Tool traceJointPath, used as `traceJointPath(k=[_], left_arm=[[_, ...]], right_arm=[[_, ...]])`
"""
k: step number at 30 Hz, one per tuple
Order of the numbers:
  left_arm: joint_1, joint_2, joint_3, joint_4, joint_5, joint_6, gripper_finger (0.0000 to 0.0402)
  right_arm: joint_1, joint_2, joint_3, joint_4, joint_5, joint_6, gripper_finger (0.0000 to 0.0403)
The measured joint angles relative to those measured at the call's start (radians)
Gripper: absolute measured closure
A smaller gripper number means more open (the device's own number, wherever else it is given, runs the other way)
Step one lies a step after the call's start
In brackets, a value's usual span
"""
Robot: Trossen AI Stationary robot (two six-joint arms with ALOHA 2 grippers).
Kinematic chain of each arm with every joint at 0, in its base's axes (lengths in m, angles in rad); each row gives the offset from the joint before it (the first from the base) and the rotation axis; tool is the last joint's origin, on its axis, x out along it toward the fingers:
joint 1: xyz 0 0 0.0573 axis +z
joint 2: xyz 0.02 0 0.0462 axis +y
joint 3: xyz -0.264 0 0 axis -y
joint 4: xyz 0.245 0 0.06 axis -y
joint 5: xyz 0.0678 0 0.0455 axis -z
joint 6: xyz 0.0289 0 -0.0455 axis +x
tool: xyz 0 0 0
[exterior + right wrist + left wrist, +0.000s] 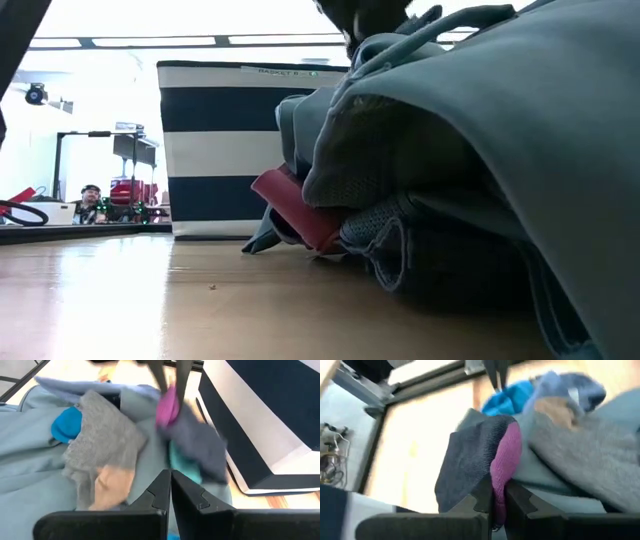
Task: Sort clothes
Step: Put the black sock into the blue laundry organizer
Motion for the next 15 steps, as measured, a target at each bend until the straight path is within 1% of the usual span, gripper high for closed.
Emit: traceJointPath(k=[10, 12, 15], left_arm=[[-0.001, -0.187, 0.000, -0.032, -0.009, -0.008, 0.0400], [-0.002, -0.217, 0.000, -0.036, -0.041, -0.010, 0.0400], [-0.002, -0.267, 0.000, -0.047, -0.120, -0.011, 0.0401]], right_arm=[[0.000, 0.000, 0.000, 0.000, 0.000, 0.000, 0.0403], [0.000, 0.000, 0.000, 0.000, 0.000, 0.000, 0.0403], [0.000, 0.000, 0.000, 0.000, 0.000, 0.000, 0.0403]])
